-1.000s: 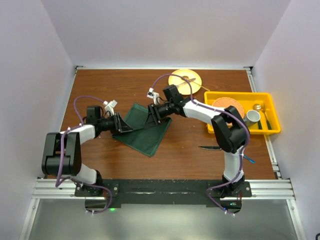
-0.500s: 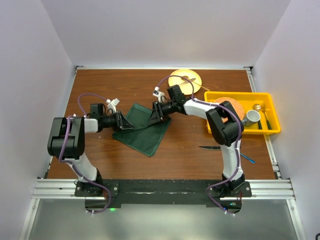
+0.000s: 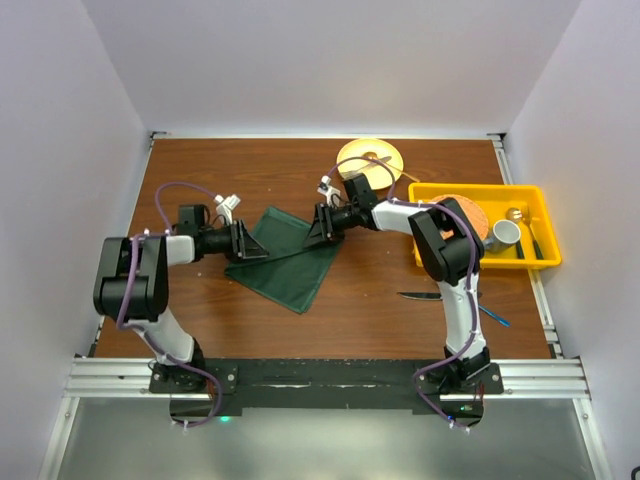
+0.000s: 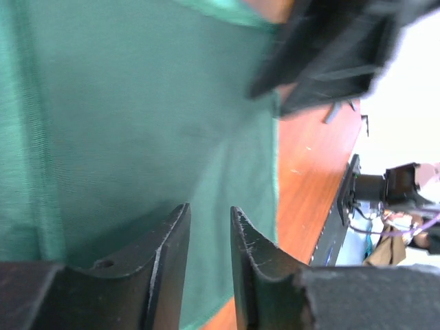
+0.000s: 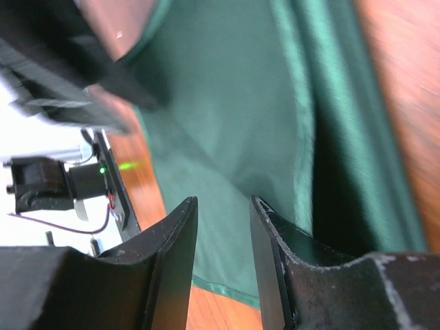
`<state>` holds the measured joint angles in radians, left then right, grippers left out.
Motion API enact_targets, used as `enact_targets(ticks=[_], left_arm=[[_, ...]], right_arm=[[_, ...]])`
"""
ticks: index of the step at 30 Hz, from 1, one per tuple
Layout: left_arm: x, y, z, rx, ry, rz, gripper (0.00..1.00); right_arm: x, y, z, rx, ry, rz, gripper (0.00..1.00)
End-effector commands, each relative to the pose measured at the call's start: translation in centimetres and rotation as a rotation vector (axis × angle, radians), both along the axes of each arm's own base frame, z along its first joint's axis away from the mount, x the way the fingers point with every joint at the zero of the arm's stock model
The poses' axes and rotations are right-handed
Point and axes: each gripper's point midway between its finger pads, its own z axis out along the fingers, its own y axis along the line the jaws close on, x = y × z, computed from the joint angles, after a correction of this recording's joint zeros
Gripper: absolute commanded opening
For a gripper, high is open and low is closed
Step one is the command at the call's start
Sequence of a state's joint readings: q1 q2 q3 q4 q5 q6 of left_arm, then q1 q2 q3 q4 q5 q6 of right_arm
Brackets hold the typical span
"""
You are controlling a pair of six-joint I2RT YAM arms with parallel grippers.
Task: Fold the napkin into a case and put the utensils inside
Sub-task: Smooth out the upper triangle-folded napkin at the center of the board.
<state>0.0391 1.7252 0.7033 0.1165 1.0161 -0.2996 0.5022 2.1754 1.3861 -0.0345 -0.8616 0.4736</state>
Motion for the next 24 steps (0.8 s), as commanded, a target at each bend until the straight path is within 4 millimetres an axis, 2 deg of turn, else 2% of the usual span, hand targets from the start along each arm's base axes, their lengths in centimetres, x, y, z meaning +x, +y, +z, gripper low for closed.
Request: enact_targets(ticks=[1, 4, 7, 13, 19, 22, 24], left_arm=[[-1.3, -0.1, 4.1, -0.024, -0.135, -0.082, 0.36], [-3.0, 0.2, 3.3, -0.013, -0.072, -0.063, 0.35], [-3.3, 0.6, 2.0, -0.007, -0.017, -0.034, 0.34], [-1.5, 1.6, 0.2, -0.002, 0.043, 0.017, 0.33], [0.4, 2.1, -1.3, 0.025, 0.019, 0.022, 0.32], [0.9, 2.2, -2.0, 0.030, 0.026, 0.021, 0.32], [0.8, 2.2, -2.9, 0.032, 0.052, 0.020, 0.31]], right_arm=[[1.6, -0.8, -0.6, -0.001, 0.006, -0.075, 0.39], [1.8, -1.1, -0.9, -0.002, 0.025, -0.094, 0.38], [1.8, -1.2, -1.2, 0.000, 0.037, -0.102, 0.38], [1.4, -1.4, -1.6, -0.002, 0.071, -0.114, 0.37], [1.0, -1.6, -1.7, -0.006, 0.082, -0.110, 0.36], [0.8, -1.5, -0.8, 0.010, 0.067, -0.093, 0.36], [0.7, -1.3, 0.8, 0.039, 0.045, -0.074, 0.37]])
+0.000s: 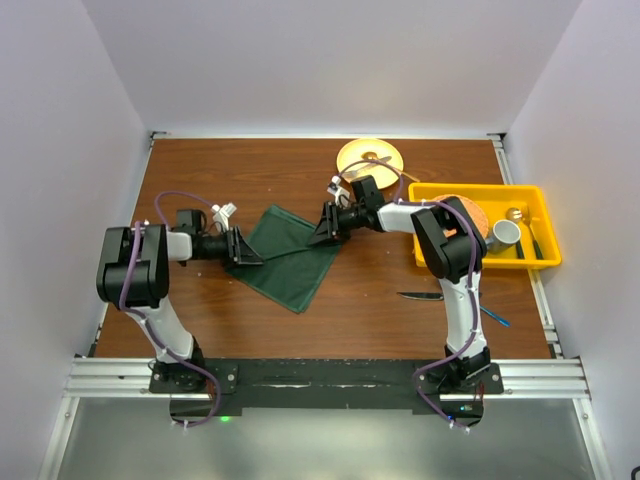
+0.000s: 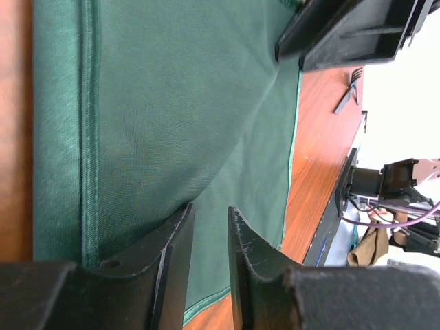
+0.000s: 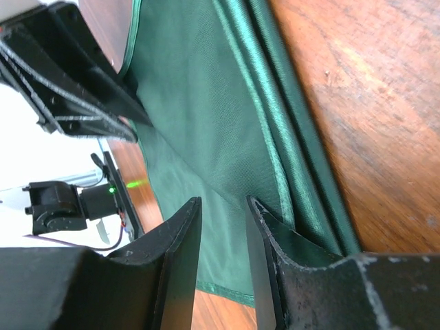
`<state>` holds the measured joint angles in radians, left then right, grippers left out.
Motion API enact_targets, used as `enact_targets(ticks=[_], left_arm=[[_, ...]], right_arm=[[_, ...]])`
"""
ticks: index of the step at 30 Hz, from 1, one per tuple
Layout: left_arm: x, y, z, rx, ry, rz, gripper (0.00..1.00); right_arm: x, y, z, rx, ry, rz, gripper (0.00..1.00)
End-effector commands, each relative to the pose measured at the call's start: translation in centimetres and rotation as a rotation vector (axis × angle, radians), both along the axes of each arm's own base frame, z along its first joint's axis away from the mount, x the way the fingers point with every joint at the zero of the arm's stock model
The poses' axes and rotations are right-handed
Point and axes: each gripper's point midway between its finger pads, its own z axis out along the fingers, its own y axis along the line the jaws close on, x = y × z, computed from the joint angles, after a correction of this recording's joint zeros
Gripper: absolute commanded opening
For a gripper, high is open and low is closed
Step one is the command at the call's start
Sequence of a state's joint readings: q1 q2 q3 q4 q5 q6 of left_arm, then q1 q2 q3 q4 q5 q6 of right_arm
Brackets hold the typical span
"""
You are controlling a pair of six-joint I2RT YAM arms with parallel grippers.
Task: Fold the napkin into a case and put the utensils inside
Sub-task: Smooth out the upper triangle-folded napkin at the center of the board.
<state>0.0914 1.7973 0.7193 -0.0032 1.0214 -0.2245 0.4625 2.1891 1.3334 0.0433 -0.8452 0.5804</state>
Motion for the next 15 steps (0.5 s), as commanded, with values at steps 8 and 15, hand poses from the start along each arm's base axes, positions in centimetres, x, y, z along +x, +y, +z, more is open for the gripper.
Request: enact_targets(ticks=[8, 15], left_arm=[[1.1, 0.7, -2.4, 0.036, -0.007, -0.014, 0.31], [1.1, 0.2, 0.0, -0.001, -0.082, -0.046, 0.41]], right_arm=[[-0.1, 0.3, 8.6, 0.080, -0.195, 0.103, 0.51], [3.5, -0.4, 8.7, -0.078, -0.354, 0.080, 0.57]])
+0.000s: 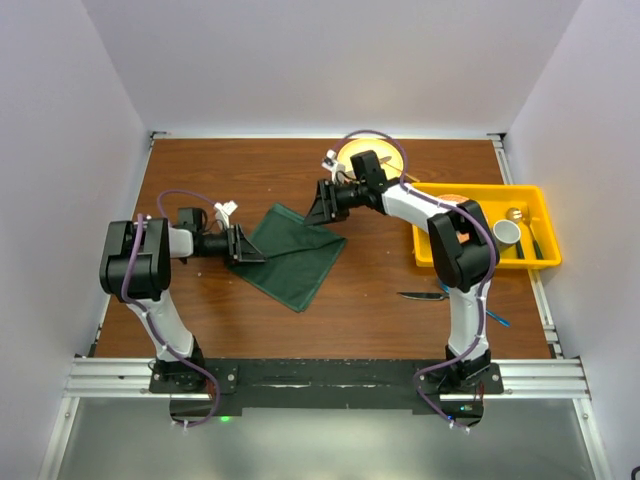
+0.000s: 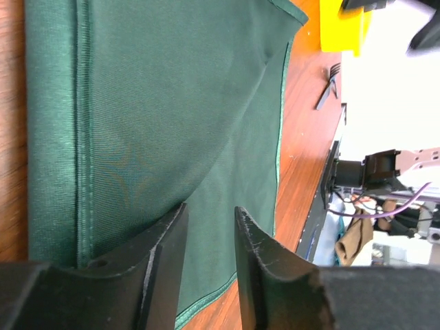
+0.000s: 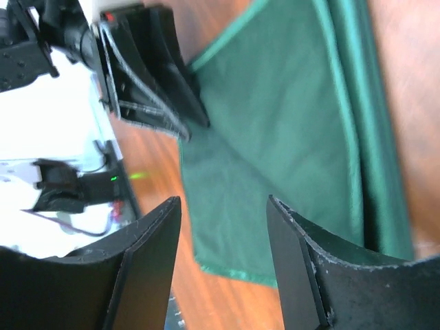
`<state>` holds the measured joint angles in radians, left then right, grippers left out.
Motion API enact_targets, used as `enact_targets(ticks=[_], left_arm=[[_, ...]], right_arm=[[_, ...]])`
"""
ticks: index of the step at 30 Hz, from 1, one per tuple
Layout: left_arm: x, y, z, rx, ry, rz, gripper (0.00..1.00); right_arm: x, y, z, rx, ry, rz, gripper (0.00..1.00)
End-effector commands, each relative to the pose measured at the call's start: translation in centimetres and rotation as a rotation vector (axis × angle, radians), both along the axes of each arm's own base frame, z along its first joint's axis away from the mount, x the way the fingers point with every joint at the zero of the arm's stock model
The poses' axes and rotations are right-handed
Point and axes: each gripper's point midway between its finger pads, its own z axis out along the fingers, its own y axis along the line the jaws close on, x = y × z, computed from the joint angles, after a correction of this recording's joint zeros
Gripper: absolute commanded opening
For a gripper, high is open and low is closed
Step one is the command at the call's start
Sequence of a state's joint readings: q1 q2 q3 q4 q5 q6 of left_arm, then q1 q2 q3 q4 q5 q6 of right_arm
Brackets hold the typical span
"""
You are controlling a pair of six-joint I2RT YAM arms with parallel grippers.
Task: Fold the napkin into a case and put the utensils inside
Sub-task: Smooth out the upper triangle-folded napkin at the center of the board.
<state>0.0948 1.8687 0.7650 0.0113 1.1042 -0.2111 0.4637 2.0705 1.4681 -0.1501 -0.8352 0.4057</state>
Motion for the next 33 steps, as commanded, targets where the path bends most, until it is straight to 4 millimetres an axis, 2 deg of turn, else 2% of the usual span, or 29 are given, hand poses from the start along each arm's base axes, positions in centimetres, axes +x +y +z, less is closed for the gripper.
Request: enact_targets(ticks=[1, 2, 4, 8, 12, 18, 27, 33], left_arm=[[0.5, 0.7, 0.2, 0.068, -0.096, -0.008, 0.43], [0.2, 0.6, 0.7, 0.064, -0.090, -0.012, 0.44], [0.2, 0.5, 1.5, 0.063, -0.115, -0.026, 0.45], [-0.1, 0.4, 3.0, 0.046, -0.152, -0.047, 0.47], [-0.5, 0.3, 4.4, 0.049, -0.194, -0.055, 0.47], [-0.7, 0.2, 6.0, 0.045, -0.241, -0.042, 0.47], [-0.2, 0.2, 7.0, 0.037, -0.262, -0.022, 0.48], [0.0, 0.2, 7.2, 0.035, -0.266, -0.023, 0.48]], right_arm=[[2.4, -0.4, 0.9, -0.091, -0.148, -0.009, 0.57], [3.1, -0.3, 1.1, -0.094, -0.172, -0.011, 0.57], [3.8, 0.1, 0.2, -0.122, -0.193, -0.015, 0.56], [5.3, 2.0, 0.4, -0.154, -0.269, -0.013, 0.54], [5.9, 4.2, -0.1, -0.191, -0.335, -0.008, 0.52], [7.2, 6.1, -1.4, -0.219, -0.379, -0.012, 0.51], [9.2, 7.0, -2.7, -0.255, -0.427, -0.027, 0.51], [9.5, 7.1, -4.6, -0.275, -0.417, -0.019, 0.49]])
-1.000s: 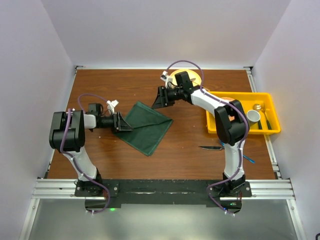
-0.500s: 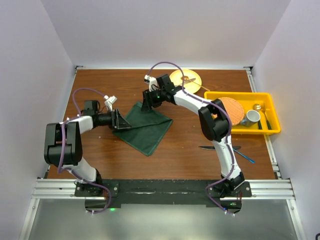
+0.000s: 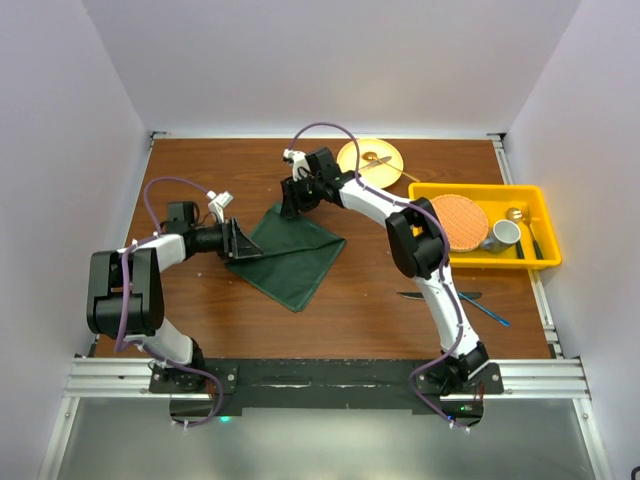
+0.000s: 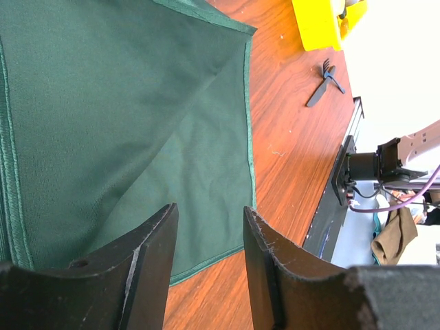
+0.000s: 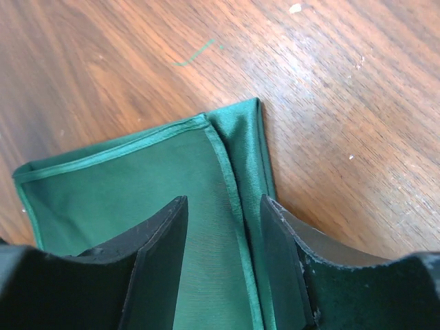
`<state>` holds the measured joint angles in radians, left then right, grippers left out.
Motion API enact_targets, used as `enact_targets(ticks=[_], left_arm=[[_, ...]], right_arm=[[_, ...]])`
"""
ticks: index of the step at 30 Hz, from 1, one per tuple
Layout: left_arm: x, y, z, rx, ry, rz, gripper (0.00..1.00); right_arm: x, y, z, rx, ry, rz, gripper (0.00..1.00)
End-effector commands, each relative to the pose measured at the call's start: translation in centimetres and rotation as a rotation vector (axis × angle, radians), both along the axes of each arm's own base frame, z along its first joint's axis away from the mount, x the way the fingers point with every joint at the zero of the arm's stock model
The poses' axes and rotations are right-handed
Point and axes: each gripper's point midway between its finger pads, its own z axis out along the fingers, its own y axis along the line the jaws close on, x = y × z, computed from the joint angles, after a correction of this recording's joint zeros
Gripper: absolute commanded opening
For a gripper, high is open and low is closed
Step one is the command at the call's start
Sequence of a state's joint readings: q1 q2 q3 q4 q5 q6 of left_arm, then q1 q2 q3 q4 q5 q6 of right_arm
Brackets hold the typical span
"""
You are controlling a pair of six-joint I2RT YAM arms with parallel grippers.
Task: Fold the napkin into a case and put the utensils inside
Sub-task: Smooth out the upper triangle-folded napkin at the center of the board.
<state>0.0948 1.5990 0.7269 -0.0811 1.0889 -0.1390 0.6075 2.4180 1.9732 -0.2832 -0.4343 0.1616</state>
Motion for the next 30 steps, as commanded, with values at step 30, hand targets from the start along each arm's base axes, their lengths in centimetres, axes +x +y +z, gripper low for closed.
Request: enact_targets(ticks=[30], left_arm=[[1.4, 0.9, 0.7, -0.002, -0.037, 0.040, 0.48]], right_arm=[[0.3, 0.1, 2.6, 0.015, -0.083, 0.039, 0.08]])
